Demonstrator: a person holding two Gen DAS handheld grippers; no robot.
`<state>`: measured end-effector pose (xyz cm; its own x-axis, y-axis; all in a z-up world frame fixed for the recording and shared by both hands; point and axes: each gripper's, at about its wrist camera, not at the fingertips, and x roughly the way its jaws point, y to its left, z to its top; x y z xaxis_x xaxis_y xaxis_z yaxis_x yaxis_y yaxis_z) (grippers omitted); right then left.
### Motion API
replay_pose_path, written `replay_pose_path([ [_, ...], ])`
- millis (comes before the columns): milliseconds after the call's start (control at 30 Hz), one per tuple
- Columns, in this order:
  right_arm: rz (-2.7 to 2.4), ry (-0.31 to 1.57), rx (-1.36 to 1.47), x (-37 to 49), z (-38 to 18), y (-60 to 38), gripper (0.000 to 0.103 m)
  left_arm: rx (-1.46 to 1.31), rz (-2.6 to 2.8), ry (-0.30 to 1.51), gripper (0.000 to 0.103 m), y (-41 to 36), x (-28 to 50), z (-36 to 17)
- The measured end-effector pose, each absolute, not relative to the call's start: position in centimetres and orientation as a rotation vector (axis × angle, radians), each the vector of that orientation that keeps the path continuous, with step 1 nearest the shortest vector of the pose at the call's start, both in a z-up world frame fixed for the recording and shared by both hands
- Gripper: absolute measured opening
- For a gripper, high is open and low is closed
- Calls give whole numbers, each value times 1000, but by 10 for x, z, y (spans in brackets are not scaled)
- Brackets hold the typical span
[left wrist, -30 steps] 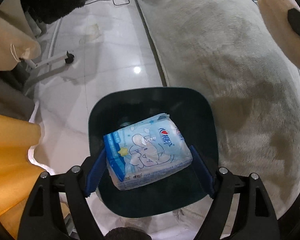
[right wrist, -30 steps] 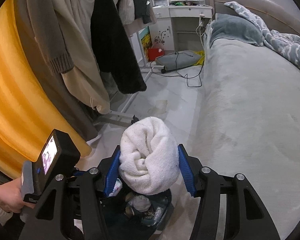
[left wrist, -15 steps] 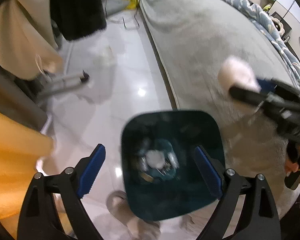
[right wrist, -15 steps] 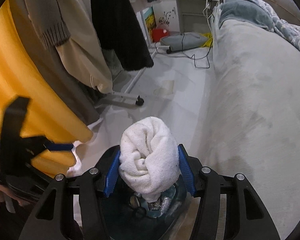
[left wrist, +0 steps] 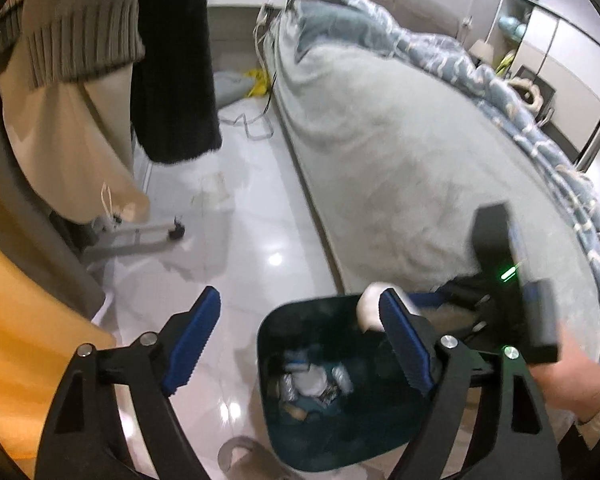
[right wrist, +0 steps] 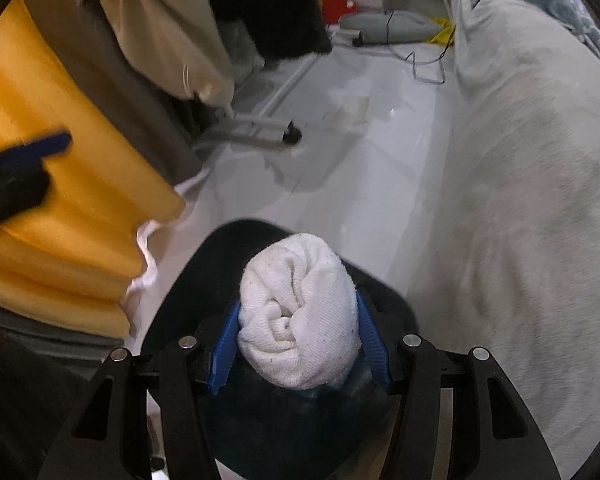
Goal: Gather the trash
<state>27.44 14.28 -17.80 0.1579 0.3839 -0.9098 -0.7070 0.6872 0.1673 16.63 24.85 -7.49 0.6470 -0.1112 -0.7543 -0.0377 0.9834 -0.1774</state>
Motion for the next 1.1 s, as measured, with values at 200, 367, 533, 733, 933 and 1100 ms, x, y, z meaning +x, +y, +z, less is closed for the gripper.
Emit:
replay_pose_path([
  [200,806,1223,-375,267,-193,149,56,-175,-68,771,79,243,160,-53],
  [367,800,1271,-456,256,-209,155,56,-182,-71,727,73,240,155,-40],
  [533,759,1302,-498,243,-219,151,67,-183,-85,651,73,235,145,-17],
  [733,731,1260,-439,228,-197,130,68,-132,-65,593,73,221,134,6],
  [933,706,1149,-343,213,-148,97,68,-125,-65,537,75,206,119,24],
  [1100,668,987,-266,193,-91,59,68,-116,-52,565,78,183,100,16],
])
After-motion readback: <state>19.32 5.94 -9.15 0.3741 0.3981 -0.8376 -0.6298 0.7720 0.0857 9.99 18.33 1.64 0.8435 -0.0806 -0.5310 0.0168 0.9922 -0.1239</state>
